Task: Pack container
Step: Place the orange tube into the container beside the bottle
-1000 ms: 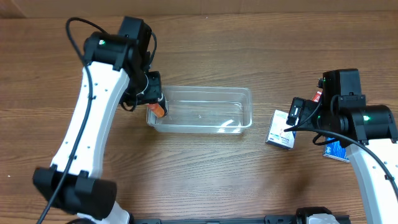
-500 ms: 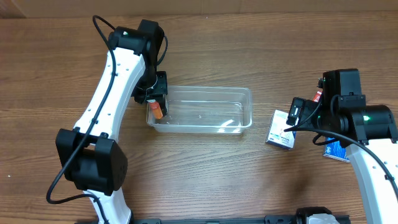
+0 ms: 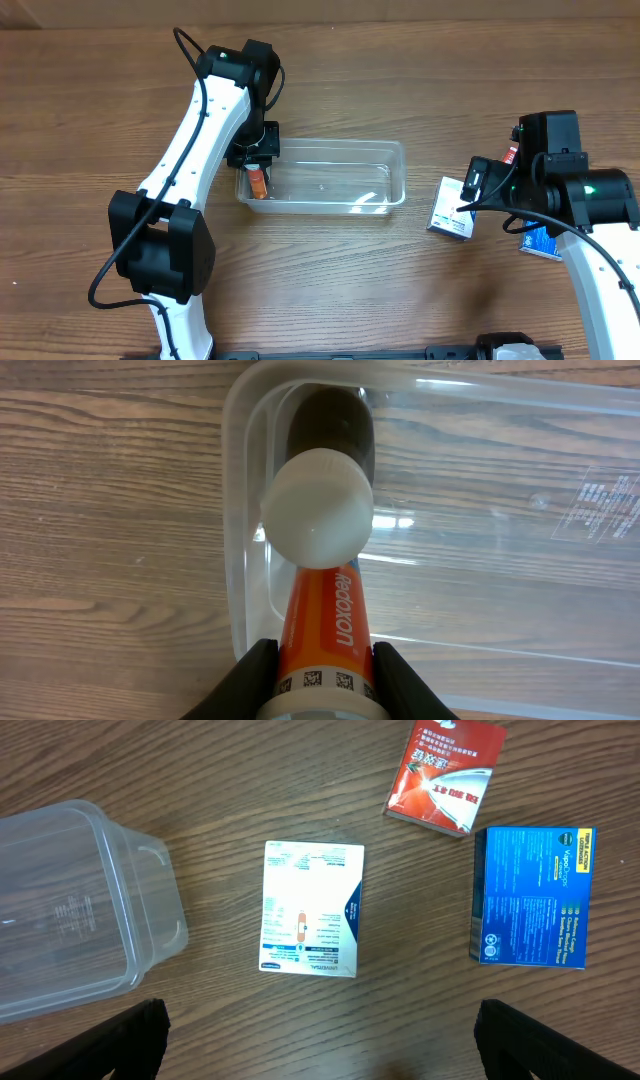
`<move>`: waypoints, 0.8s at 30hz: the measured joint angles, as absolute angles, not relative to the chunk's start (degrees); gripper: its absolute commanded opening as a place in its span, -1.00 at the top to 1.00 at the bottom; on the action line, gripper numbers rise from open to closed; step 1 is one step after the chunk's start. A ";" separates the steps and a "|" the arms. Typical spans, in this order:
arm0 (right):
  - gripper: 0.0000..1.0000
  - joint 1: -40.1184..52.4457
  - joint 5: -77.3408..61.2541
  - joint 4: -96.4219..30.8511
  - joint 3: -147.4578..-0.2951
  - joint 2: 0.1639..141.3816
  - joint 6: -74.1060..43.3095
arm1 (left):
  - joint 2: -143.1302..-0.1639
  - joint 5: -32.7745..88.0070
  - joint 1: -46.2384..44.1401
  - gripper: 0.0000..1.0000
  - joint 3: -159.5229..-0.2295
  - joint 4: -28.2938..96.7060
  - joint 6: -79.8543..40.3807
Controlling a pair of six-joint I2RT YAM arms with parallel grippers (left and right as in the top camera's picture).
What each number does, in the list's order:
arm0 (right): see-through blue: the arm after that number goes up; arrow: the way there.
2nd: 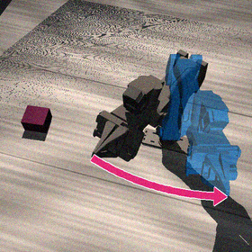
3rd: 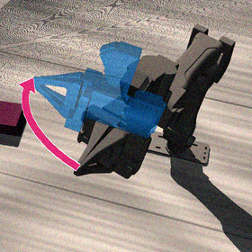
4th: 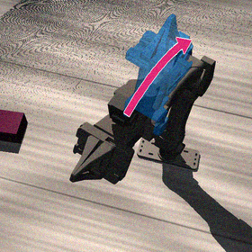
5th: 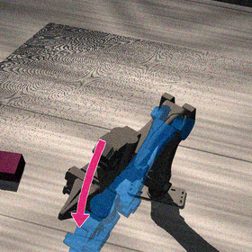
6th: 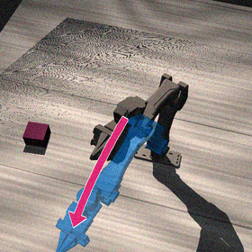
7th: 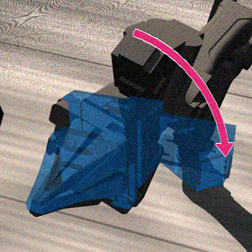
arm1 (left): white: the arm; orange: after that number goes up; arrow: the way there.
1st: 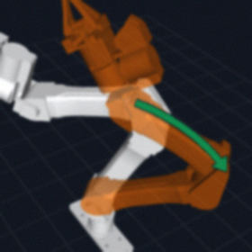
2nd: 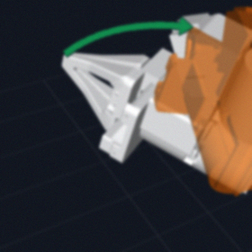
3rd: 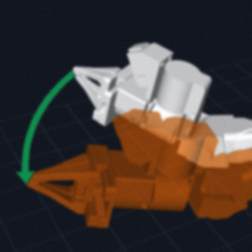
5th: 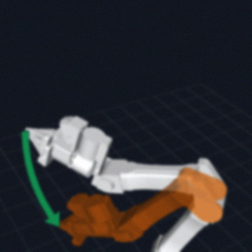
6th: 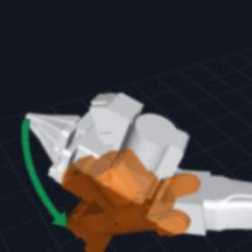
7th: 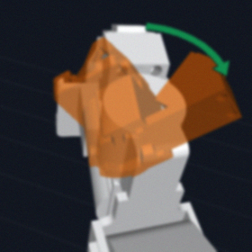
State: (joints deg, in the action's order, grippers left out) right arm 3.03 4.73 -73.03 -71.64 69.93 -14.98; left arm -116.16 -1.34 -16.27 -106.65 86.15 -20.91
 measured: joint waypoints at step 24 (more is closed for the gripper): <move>-1.00 3.03 4.71 -73.03 -71.64 69.93 -15.00 | -116.03 -2.92 -16.27 -0.02 -99.46 83.00 -21.26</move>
